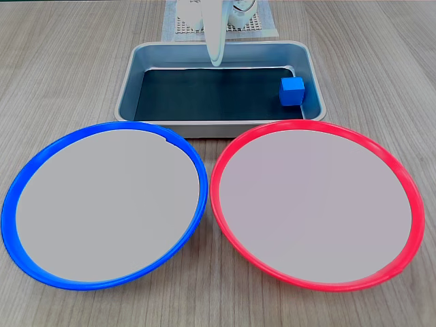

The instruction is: Move a blue block from tray to blue dish

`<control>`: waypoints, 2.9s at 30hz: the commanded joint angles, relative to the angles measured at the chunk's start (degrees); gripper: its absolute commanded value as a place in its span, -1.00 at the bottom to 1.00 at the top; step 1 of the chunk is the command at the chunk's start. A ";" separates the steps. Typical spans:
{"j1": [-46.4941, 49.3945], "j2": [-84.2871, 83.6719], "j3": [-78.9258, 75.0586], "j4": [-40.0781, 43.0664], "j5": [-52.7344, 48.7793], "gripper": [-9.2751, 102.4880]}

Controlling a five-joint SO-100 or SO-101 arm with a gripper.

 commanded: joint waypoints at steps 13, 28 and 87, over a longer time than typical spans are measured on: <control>0.09 1.41 0.09 0.18 -0.35 -0.84; 0.09 1.41 0.09 0.18 -0.35 -0.84; -25.84 -90.88 -56.07 9.84 15.21 -0.42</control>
